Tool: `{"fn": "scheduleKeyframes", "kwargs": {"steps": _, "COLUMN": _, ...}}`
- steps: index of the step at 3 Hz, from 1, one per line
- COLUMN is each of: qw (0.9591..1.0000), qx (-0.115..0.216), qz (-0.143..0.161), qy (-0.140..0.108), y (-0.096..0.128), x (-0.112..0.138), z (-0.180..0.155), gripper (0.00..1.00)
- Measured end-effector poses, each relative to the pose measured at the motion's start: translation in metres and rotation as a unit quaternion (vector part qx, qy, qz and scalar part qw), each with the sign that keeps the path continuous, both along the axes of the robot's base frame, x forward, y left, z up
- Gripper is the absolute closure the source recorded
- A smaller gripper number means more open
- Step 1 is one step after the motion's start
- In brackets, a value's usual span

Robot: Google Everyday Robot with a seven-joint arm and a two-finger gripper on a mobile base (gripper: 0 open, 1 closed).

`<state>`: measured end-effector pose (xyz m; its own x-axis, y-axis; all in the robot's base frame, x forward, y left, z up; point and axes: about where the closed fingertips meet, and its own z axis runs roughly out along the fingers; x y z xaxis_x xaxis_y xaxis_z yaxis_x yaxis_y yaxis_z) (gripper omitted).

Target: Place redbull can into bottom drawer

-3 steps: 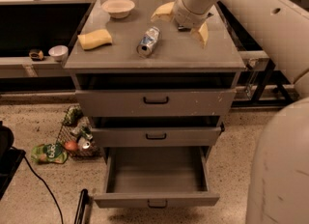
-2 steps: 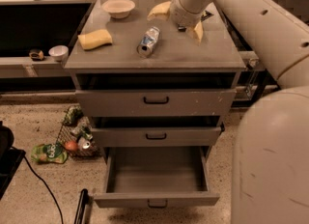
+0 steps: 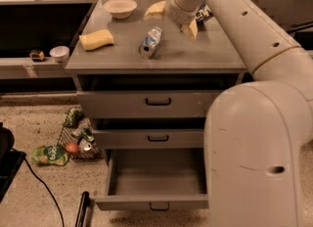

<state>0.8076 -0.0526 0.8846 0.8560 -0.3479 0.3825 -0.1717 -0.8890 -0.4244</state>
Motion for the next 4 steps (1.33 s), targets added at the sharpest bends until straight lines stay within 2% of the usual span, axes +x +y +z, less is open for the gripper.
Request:
{"fn": "scheduleKeyframes", "kwargs": {"steps": 2, "qw": 0.9997, "qx": -0.011, "qz": 0.002, "qy": 0.021, "y": 0.017, "x": 0.017, "z": -0.018, "gripper": 0.00}}
{"fn": "scheduleKeyframes", "kwargs": {"steps": 4, "qw": 0.9987, "qx": -0.042, "qz": -0.001, "qy": 0.027, "y": 0.038, "x": 0.024, "z": -0.030, "gripper": 0.00}}
